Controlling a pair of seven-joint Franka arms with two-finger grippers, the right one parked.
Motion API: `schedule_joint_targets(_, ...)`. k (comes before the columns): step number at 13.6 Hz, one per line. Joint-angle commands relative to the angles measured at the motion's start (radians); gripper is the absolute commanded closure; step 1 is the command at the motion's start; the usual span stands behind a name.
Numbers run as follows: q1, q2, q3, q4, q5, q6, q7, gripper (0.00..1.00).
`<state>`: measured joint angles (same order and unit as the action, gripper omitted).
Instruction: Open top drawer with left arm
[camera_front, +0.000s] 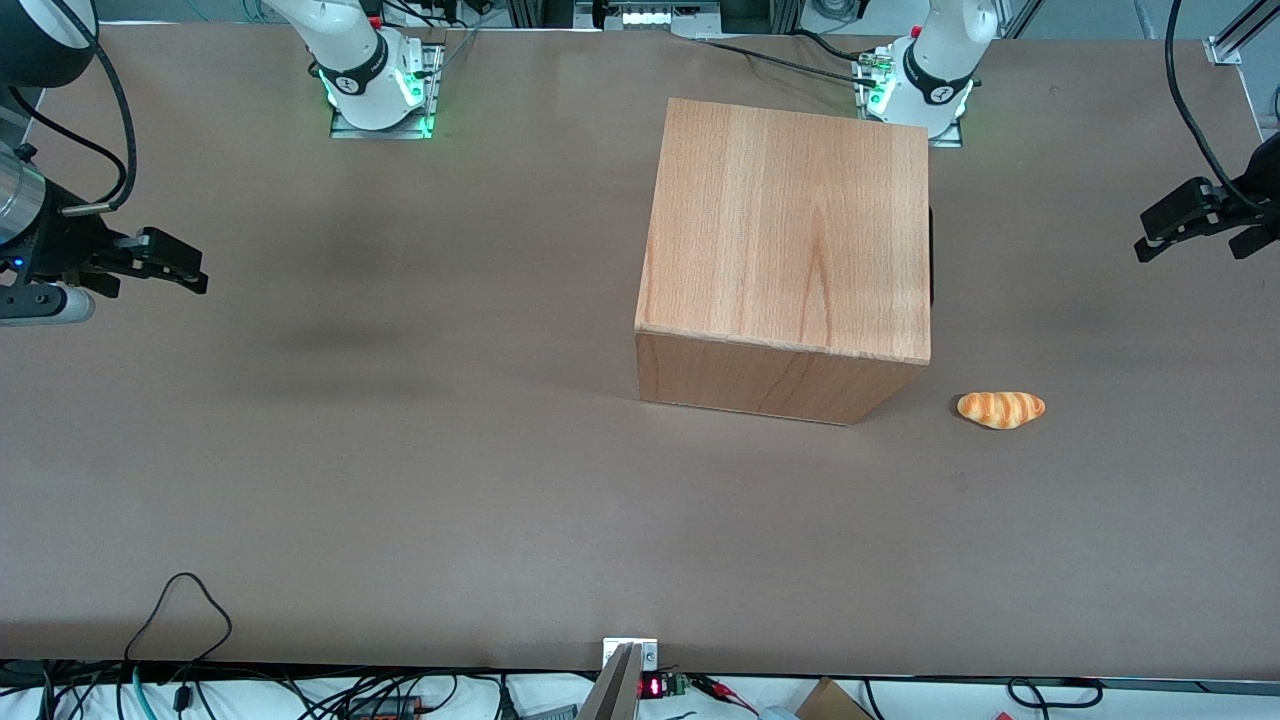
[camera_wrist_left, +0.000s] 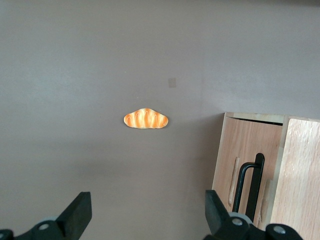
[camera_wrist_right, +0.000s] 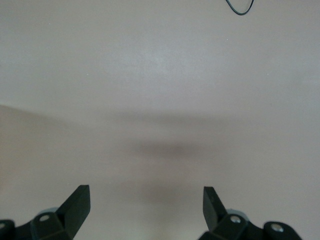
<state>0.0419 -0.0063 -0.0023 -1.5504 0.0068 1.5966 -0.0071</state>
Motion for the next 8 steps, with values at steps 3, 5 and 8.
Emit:
schedule_joint_targets(3, 0.007, -0.012, 0.004, 0.024, -0.021, -0.052, 0.039, 0.0)
schedule_joint_targets(5, 0.007, -0.011, 0.004, 0.024, -0.021, -0.052, 0.041, 0.0)
schedule_joint_targets(8, 0.007, 0.008, 0.004, 0.023, -0.024, -0.052, 0.03, 0.0)
